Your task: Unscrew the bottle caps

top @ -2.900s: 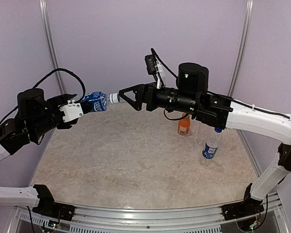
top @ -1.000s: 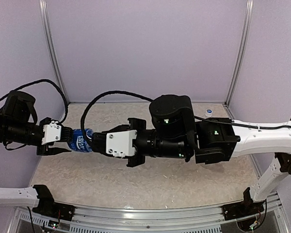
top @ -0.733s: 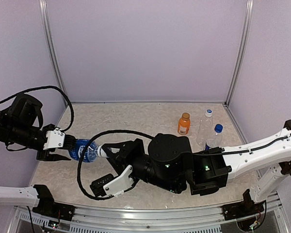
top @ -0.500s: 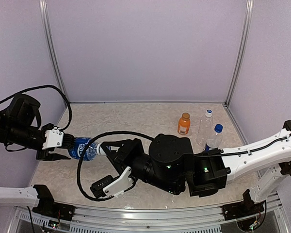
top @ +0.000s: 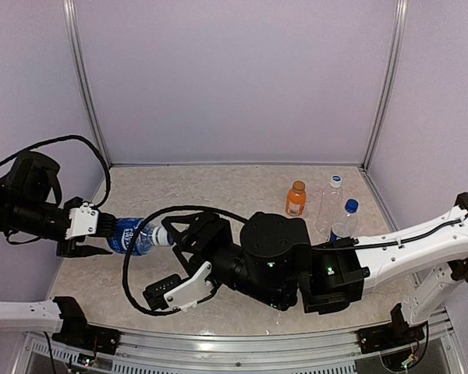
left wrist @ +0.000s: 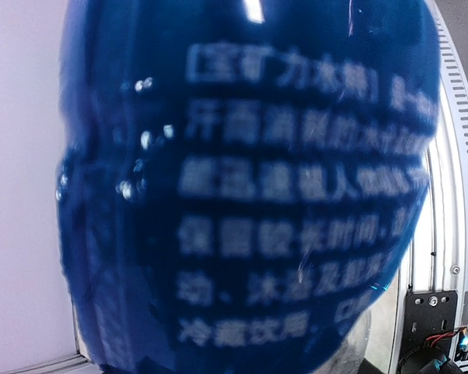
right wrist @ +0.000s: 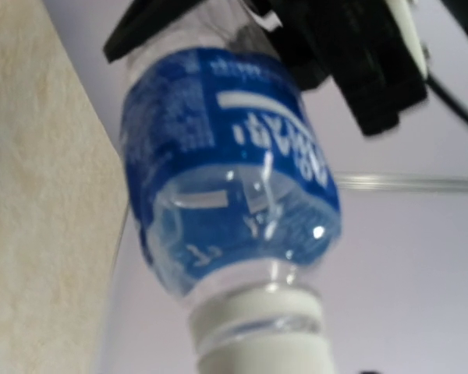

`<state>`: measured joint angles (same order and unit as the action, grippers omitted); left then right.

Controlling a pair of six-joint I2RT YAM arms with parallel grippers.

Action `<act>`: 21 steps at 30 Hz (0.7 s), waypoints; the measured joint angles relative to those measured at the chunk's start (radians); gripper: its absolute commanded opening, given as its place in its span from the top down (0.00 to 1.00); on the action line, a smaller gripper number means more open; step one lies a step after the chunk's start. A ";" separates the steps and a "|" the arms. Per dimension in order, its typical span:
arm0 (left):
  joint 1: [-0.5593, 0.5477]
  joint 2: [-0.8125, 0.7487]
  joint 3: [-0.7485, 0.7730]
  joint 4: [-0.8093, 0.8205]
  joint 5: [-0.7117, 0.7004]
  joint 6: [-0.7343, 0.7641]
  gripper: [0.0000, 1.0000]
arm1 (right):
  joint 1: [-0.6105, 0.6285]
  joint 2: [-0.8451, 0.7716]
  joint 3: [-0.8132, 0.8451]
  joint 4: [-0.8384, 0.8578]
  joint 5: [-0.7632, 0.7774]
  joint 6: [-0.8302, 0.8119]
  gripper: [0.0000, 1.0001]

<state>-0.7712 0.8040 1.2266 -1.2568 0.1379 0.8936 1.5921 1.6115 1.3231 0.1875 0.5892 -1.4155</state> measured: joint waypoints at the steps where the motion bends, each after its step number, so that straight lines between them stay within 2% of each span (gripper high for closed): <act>1: 0.000 -0.003 0.000 0.001 0.000 0.000 0.69 | 0.000 0.000 0.000 0.000 0.002 0.006 0.24; 2: 0.000 -0.004 0.000 0.001 0.000 0.000 0.69 | -0.001 0.000 0.000 0.000 0.004 0.012 0.20; 4: 0.000 -0.007 0.000 0.004 -0.006 -0.003 0.69 | -0.001 0.000 0.000 0.008 0.008 0.030 0.02; 5: 0.000 -0.007 0.000 0.011 -0.012 -0.007 0.69 | -0.002 -0.001 -0.001 0.014 0.009 0.051 0.01; 7: 0.000 -0.008 -0.002 0.037 -0.030 -0.017 0.68 | -0.012 -0.008 -0.002 0.017 0.000 0.126 0.01; 10: 0.003 -0.015 -0.032 0.130 -0.093 -0.026 0.68 | -0.050 -0.043 0.002 -0.020 -0.071 0.330 0.01; 17: 0.006 -0.031 -0.208 0.521 -0.346 0.091 0.68 | -0.347 -0.187 0.028 -0.067 -0.430 1.041 0.07; 21: 0.006 -0.026 -0.229 0.644 -0.418 0.151 0.68 | -0.401 -0.130 0.169 -0.140 -0.546 1.368 0.11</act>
<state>-0.7654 0.7780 0.9977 -0.6132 -0.2802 1.0447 1.1912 1.4815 1.4925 0.0479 0.0429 -0.0471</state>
